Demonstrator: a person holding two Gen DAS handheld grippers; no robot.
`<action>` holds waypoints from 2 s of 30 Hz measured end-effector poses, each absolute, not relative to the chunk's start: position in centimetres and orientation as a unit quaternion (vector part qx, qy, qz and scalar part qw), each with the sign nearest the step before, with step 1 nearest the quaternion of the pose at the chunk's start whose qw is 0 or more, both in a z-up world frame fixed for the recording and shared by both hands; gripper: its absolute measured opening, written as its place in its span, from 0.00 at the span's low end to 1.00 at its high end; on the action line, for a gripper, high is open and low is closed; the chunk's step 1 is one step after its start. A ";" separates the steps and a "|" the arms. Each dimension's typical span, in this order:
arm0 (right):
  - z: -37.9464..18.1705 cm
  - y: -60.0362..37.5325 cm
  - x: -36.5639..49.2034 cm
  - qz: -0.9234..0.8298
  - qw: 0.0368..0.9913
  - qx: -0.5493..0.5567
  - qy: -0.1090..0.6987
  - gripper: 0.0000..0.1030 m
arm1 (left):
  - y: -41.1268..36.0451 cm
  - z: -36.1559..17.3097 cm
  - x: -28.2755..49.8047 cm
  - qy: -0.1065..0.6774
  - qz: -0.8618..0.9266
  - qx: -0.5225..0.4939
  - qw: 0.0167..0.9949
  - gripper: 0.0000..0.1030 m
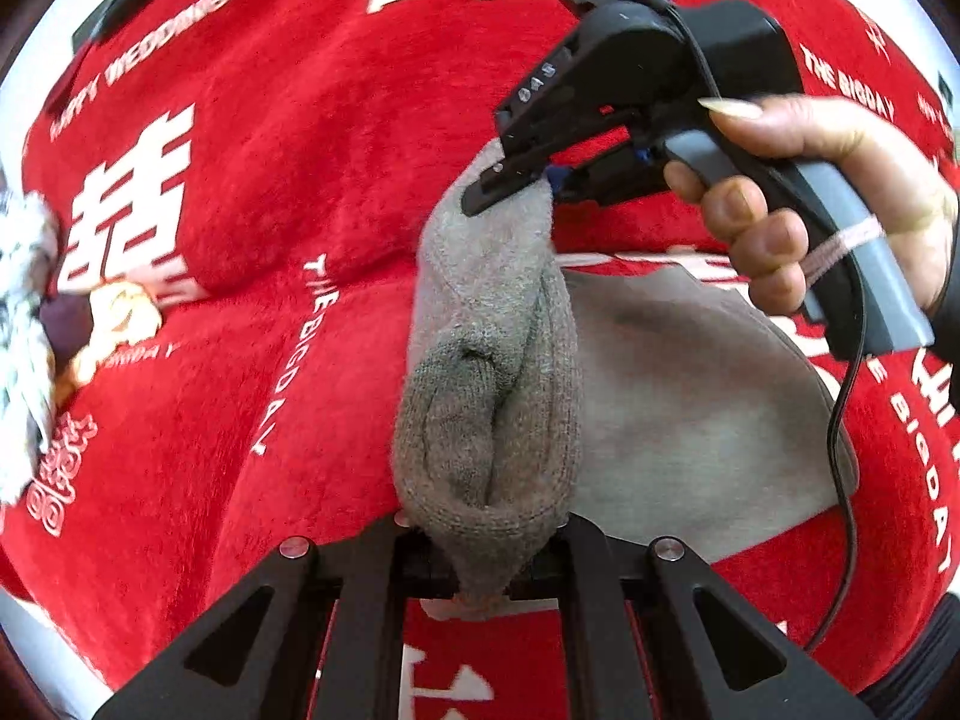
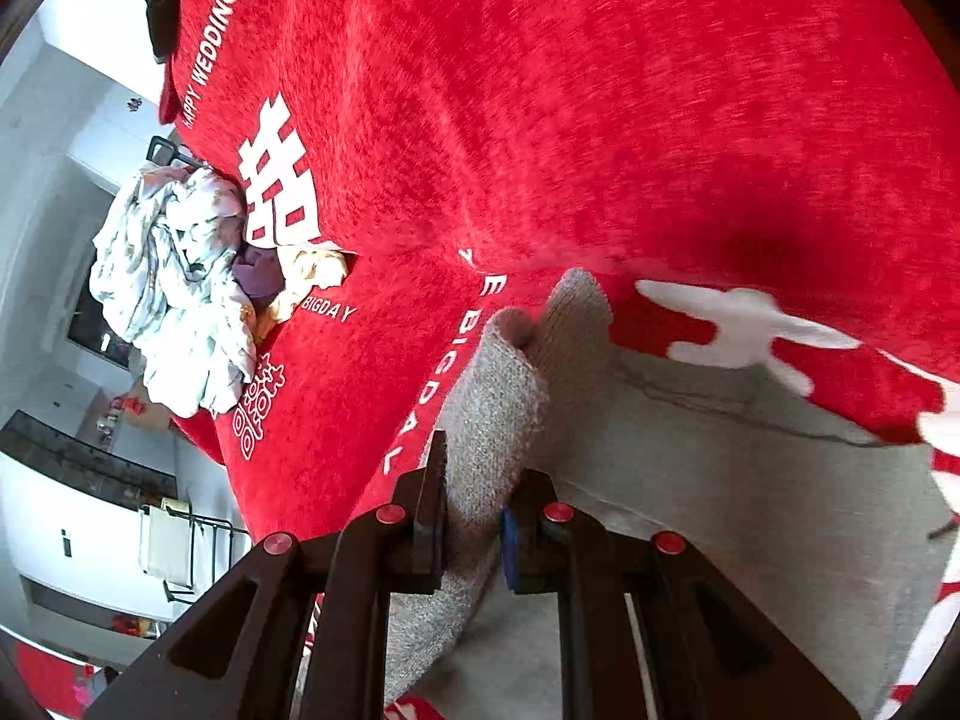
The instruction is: Fold small clothes
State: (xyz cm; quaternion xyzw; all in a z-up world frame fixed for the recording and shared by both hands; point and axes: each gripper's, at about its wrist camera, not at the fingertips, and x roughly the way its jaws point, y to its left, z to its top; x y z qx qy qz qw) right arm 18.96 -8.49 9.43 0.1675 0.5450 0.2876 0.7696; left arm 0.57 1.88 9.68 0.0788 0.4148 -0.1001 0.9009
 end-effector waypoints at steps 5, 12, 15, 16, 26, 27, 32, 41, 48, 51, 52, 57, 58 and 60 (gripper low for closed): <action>9.9 -11.7 18.4 0.290 0.772 0.169 0.540 0.14 | -2.3 10.0 0.3 0.422 -0.107 0.108 0.894 0.08; 10.4 -16.3 17.7 0.294 0.778 0.168 0.529 0.14 | -6.6 10.4 -0.1 0.425 -0.121 0.134 0.887 0.08; 10.3 -18.2 17.4 0.294 0.781 0.172 0.523 0.14 | -8.7 10.4 -0.2 0.433 -0.133 0.138 0.881 0.08; 10.2 -18.7 17.3 0.294 0.781 0.174 0.522 0.14 | -9.4 10.3 -0.2 0.438 -0.136 0.139 0.878 0.08; 8.2 -25.3 15.8 0.271 0.785 0.202 0.519 0.14 | -15.7 8.9 -1.3 0.443 -0.157 0.186 0.863 0.08; 7.9 -25.8 15.7 0.269 0.785 0.206 0.519 0.14 | -16.2 8.8 -1.3 0.444 -0.157 0.190 0.861 0.08; 7.3 -27.6 15.3 0.266 0.785 0.217 0.516 0.14 | -18.2 8.1 -1.6 0.446 -0.159 0.213 0.855 0.08; 5.2 -29.7 15.0 0.252 0.779 0.233 0.524 0.14 | -19.5 5.9 -0.9 0.476 -0.167 0.206 0.839 0.08; 2.7 -31.0 15.1 0.231 0.771 0.248 0.539 0.14 | -19.7 4.9 -0.7 0.481 -0.171 0.203 0.835 0.09; 1.8 -31.3 15.1 0.225 0.768 0.250 0.544 0.14 | -19.5 4.7 -0.6 0.482 -0.178 0.192 0.836 0.09; 1.6 -31.3 15.1 0.223 0.768 0.251 0.545 0.14 | -19.3 4.6 -0.5 0.482 -0.180 0.189 0.836 0.09; 1.0 -30.8 15.0 0.210 0.772 0.238 0.551 0.14 | -18.7 4.7 -0.5 0.478 -0.190 0.170 0.841 0.09; 1.1 -30.7 15.0 0.208 0.773 0.237 0.551 0.14 | -18.6 4.7 -0.5 0.477 -0.192 0.167 0.841 0.09; 1.2 -30.6 14.9 0.199 0.776 0.233 0.552 0.16 | -18.2 4.9 -0.6 0.477 -0.197 0.155 0.842 0.09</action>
